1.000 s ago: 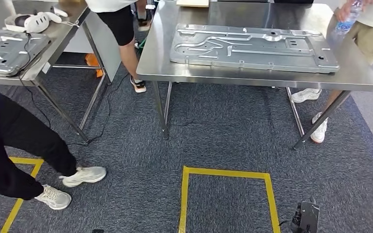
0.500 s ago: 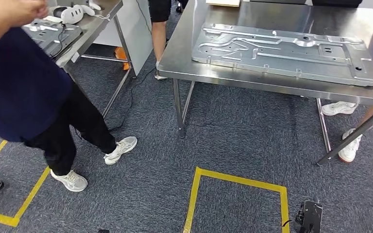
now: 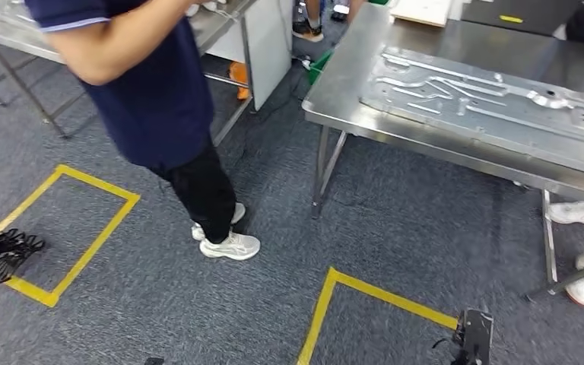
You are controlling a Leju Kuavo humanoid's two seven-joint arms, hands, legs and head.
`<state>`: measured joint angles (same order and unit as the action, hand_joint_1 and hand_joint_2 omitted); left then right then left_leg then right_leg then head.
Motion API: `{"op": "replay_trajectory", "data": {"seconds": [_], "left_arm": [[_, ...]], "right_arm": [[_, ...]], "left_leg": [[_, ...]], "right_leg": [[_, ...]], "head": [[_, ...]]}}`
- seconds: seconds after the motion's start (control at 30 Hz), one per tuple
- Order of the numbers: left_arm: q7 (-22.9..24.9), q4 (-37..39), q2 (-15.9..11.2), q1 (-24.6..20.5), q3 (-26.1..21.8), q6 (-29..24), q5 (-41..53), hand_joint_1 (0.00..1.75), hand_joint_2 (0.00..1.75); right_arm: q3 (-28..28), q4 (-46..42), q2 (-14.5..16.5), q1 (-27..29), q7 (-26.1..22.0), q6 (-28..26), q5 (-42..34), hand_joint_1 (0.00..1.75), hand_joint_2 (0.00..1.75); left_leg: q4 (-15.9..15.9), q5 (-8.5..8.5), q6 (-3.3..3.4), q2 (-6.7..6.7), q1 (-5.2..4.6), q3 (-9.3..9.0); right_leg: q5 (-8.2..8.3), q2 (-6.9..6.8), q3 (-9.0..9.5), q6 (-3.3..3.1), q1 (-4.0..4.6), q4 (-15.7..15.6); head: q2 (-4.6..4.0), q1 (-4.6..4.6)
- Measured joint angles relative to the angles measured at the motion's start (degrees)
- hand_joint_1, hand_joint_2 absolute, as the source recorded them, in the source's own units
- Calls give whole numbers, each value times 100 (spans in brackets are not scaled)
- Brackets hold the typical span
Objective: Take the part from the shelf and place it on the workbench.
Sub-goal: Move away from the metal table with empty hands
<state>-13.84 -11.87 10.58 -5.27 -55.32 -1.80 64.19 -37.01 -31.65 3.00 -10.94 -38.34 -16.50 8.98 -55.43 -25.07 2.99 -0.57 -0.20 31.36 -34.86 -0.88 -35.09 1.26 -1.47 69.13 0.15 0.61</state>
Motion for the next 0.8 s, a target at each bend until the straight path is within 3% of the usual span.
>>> {"op": "replay_trajectory", "data": {"seconds": [0.03,0.07,0.1,0.13,0.2,0.27,0.33,0.37,0.43,0.5,0.57,0.6,0.63,0.7,0.77,0.8], "left_arm": [[0,0,0,-3,-1,0,0,0,0],[0,0,-1,0,-1,0,0,0,0],[1,0,-1,5,-2,0,0,0,0],[1,0,1,9,-3,0,0,0,0],[1,0,5,9,-4,2,0,0,0],[-1,0,7,7,-4,3,-1,0,0],[-2,0,4,21,-4,3,-2,0,0],[-3,0,1,33,-5,2,-3,0,0],[-4,0,-4,34,-6,2,-4,0,0],[-9,0,-3,16,-7,3,-4,0,0],[-13,0,-2,15,-7,3,-5,0,0],[-13,0,-2,22,-7,3,-5,0,0],[-13,0,-2,27,-7,3,-5,0,0],[-13,0,-6,21,-7,2,-5,0,0],[-16,0,-13,2,-7,1,-5,0,0],[-20,0,-16,-1,-7,0,-5,0,0]], "right_arm": [[-1,4,-4,13,0,-10,1,0,0],[-1,9,-5,21,0,-20,3,0,0],[-1,14,-5,22,0,-31,7,0,0],[-1,16,-5,21,0,-41,13,0,0],[0,22,-6,17,0,-59,22,0,0],[1,34,-6,15,0,-69,28,0,0],[4,40,-1,8,0,-74,31,0,0],[10,39,4,0,0,-74,30,0,0],[22,38,11,-2,0,-72,29,0,0],[24,38,10,15,0,-72,28,0,0],[24,39,10,24,0,-73,28,0,0],[25,39,12,23,0,-73,28,0,0],[25,39,15,22,0,-73,28,0,0],[25,39,22,18,0,-73,28,0,0],[25,39,24,12,0,-73,28,0,0],[25,39,24,7,0,-73,28,0,0]], "left_leg": [[-7,-3,-2,-81,-4,2],[-20,-9,-8,-166,-8,1],[-43,-21,-18,-248,-9,1],[-78,-40,-36,-330,-5,0],[-188,-101,-89,-479,2,28],[-273,-147,-152,-600,2,95],[-281,-151,-218,-697,13,143],[-305,-164,-249,-646,16,161],[-597,-331,-313,-346,17,297],[-1284,-669,-368,-48,37,647],[-1848,-835,-395,18,64,962],[-1846,-761,-391,29,70,979],[-1609,-589,-371,52,67,872],[-805,-220,-271,285,19,464],[-326,-91,-174,488,-50,232],[-286,-106,-147,488,-73,224]], "right_leg": [[-96,50,-161,9,1,295],[-85,71,-259,18,0,436],[43,83,-261,27,-5,368],[263,112,-159,34,-15,93],[598,343,127,42,-41,-591],[660,508,240,10,-42,-873],[660,418,233,-65,-25,-875],[666,358,246,-105,-25,-896],[678,217,283,-179,-41,-944],[660,58,309,-215,-21,-957],[633,-105,326,-225,-4,-957],[618,-180,341,-223,1,-957],[602,-253,363,-219,7,-958],[563,-388,423,-195,20,-961],[527,-506,476,-138,22,-974],[515,-563,498,-105,20,-989]], "head": [[0,0],[0,0],[0,0],[0,0],[0,-1],[0,1],[0,4],[0,3],[0,7],[0,10],[0,9],[0,10],[0,9],[0,9],[0,8],[0,8]]}}
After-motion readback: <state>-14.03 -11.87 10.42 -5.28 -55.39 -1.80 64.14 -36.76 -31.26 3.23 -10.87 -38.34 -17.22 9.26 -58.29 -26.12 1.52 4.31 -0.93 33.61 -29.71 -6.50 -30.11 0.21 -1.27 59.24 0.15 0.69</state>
